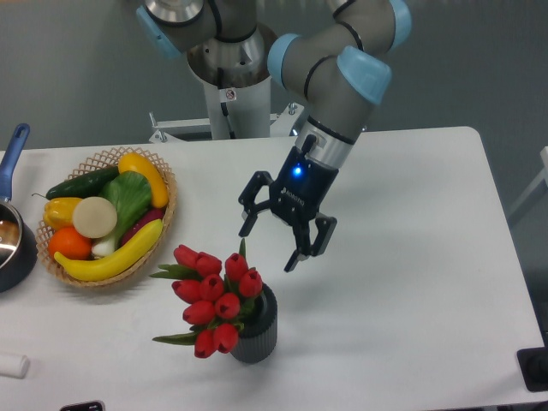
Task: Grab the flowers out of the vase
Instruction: 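Move the open gripper toward the red tulips in the grey vase, then lower the open gripper around the tulip stems above the vase rim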
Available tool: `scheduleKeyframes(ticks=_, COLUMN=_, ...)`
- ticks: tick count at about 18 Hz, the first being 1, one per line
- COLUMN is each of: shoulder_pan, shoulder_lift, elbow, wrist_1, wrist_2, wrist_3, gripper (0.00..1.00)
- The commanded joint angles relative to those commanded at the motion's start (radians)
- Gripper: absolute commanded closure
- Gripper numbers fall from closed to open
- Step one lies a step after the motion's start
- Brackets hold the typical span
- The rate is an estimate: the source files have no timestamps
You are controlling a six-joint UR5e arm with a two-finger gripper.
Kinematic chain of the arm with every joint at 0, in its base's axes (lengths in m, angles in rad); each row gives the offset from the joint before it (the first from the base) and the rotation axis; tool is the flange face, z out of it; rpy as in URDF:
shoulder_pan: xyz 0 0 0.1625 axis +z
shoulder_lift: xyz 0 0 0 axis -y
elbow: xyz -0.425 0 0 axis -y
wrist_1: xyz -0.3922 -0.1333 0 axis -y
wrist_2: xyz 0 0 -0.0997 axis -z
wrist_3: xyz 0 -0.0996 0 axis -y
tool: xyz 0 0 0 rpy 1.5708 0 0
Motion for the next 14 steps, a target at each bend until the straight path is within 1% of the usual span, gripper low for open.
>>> scheduleKeyframes(ticks=4, shoulder_pan=-0.02, shoulder_lift=-0.038, elbow=0.038, wrist_1=0.0, wrist_2=0.0, wrist_3=-0.002, gripper=0.0)
scheduleKeyframes(ticks=8, shoulder_pan=-0.023, shoulder_lift=-0.046, elbow=0.041, wrist_1=0.002, wrist_2=-0.005, wrist_3=0.0, gripper=0.0)
scheduleKeyframes(ticks=11, shoulder_pan=-0.04, shoulder_lift=-0.071, elbow=0.075, wrist_1=0.0, wrist_2=-0.006, wrist_3=0.0, gripper=0.0)
scheduleKeyframes(ticks=14, shoulder_pan=-0.046, shoulder_lift=-0.09, elbow=0.094, wrist_1=0.002, wrist_2=-0.006, wrist_3=0.0, gripper=0.0)
